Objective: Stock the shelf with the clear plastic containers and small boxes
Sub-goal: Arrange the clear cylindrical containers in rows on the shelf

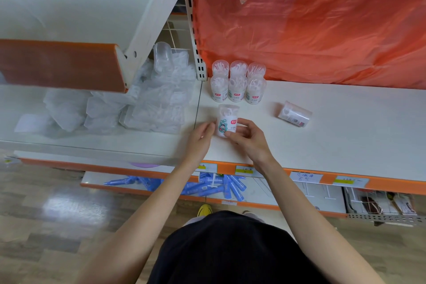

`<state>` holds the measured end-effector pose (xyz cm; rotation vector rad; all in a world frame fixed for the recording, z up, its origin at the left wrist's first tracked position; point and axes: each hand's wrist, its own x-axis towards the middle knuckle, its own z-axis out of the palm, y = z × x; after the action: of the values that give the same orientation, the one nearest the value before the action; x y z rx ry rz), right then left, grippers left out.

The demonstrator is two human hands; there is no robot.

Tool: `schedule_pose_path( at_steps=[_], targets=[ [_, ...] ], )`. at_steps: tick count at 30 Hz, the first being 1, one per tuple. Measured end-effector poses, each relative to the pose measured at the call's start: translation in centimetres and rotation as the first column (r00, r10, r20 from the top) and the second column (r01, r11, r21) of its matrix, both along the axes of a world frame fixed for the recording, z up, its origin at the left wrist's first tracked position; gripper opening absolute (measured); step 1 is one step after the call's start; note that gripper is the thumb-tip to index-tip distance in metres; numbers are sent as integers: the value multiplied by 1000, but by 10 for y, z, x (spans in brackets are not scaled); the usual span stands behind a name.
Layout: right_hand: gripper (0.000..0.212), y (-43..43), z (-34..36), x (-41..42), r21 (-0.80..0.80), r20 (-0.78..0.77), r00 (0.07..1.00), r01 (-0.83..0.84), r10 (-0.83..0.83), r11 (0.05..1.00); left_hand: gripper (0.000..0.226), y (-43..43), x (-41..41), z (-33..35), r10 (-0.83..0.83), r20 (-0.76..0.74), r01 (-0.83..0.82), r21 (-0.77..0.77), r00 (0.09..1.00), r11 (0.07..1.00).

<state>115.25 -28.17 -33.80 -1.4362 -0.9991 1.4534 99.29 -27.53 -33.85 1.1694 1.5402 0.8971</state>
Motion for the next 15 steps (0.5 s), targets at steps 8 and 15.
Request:
schedule_pose_path(
  at_steps=[8, 15],
  targets=[
    [50, 37, -6, -4, 79, 333, 942, 14, -39, 997, 31, -3, -27, -36, -116, -756, 407, 210, 644, 889],
    [46, 56, -17, -20, 185, 447, 894, -46, -42, 982, 41, -1, -29, -40, -87, -820, 409, 187, 565, 893]
  ],
)
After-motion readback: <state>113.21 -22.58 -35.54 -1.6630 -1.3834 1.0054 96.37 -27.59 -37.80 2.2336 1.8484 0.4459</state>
